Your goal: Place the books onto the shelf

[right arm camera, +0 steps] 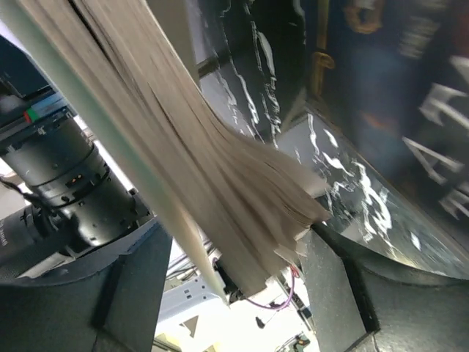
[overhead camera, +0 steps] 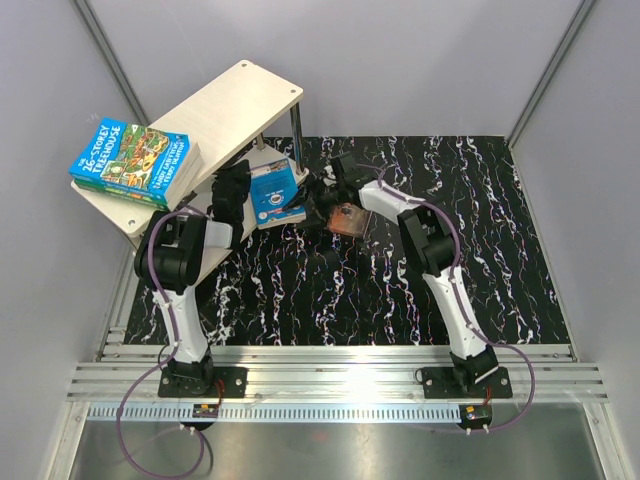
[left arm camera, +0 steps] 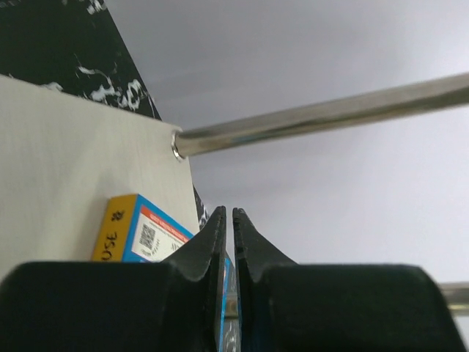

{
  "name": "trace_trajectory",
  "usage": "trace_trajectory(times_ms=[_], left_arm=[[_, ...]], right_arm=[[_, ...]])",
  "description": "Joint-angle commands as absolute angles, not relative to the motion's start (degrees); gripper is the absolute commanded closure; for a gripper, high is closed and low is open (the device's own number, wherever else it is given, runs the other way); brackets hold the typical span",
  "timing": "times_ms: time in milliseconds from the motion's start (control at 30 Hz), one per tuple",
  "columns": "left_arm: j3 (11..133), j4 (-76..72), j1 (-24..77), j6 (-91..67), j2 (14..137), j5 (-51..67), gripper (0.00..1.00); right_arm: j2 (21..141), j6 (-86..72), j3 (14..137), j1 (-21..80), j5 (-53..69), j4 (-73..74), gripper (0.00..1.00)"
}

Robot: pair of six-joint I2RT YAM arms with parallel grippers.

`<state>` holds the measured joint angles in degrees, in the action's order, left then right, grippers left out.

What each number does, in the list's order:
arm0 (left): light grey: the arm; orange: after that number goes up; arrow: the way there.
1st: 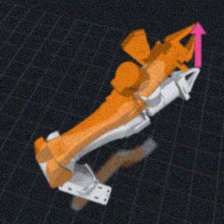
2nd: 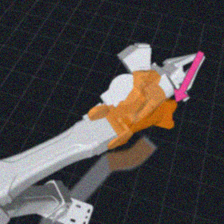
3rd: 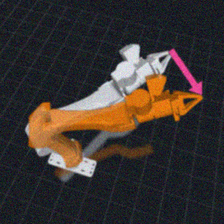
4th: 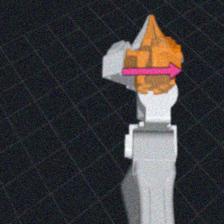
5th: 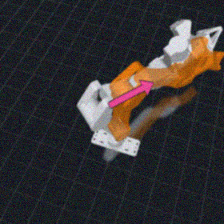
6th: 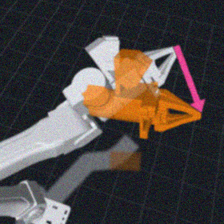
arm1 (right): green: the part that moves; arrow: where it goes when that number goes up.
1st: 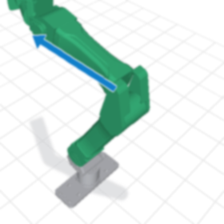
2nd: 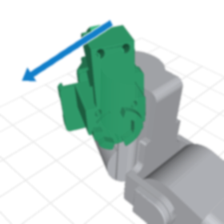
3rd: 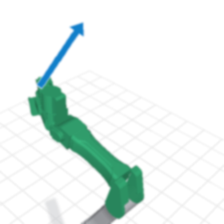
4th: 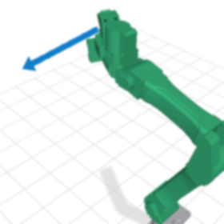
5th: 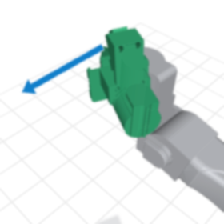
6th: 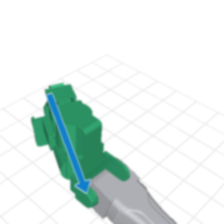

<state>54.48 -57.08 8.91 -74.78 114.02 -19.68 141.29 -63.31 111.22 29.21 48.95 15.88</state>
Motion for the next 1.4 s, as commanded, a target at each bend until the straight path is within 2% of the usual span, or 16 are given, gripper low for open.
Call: trace_trajectory(times_ms=[0,133,233,267,433,667,733,800,833,967,1100,1167,1367], left_arm=[[56.4,-59.9,7.7,-72.1,114.1,-14.1,0.9],[59.5,-55.7,6.6,-66.7,112.2,-6.3,0.9],[59.9,-52.0,6.6,-64.4,110.7,-5.3,0.9],[59.9,-50.9,6.5,-64.0,110.3,-5.1,0.9],[60.1,-46.5,6.0,-60.2,108.4,-2.7,0.9],[58.6,-46.5,6.0,-60.2,107.8,-1.1,0.91],[58.4,-47.0,6.0,-61.4,107.8,-0.8,0.91],[58.0,-47.8,6.0,-62.5,108.1,-0.8,0.91],[58.0,-47.8,5.9,-62.9,108.2,-0.5,0.91],[58.6,-45.6,6.0,-60.8,107.1,-0.3,0.92],[58.0,-44.4,5.9,-59.1,105.8,-0.2,0.92],[57.4,-44.6,5.9,-59.0,105.7,1.2,0.93],[57.0,-46.5,6.0,-60.2,108.9,1.9,0.92]], right_arm=[[143.3,-66.3,114.1,31.0,47.5,13.1,0.27],[145.5,-67.8,116.2,30.6,47.2,11.2,0.35],[148.1,-68.1,120.1,30.2,47.3,12.9,0.45],[148.7,-67.9,121.2,30.1,47.4,13.6,0.51],[150.5,-66.5,125.0,26.6,46.8,16.5,0.62],[152.5,-67.0,130.6,20.7,46.5,19.0,0.64],[153.7,-69.8,131.4,20.5,45.9,15.7,0.64],[155.9,-73.6,134.0,20.7,45.6,13.7,0.6],[156.9,-74.4,135.3,20.8,45.6,13.4,0.49],[159.9,-77.2,140.1,21.4,45.8,12.7,0.5],[157.2,-76.0,137.4,22.3,47.1,11.4,0.53],[154.8,-74.4,131.7,23.2,47.3,11.1,0.55],[144.1,-74.5,114.3,24.7,47.0,4.2,0.76]])
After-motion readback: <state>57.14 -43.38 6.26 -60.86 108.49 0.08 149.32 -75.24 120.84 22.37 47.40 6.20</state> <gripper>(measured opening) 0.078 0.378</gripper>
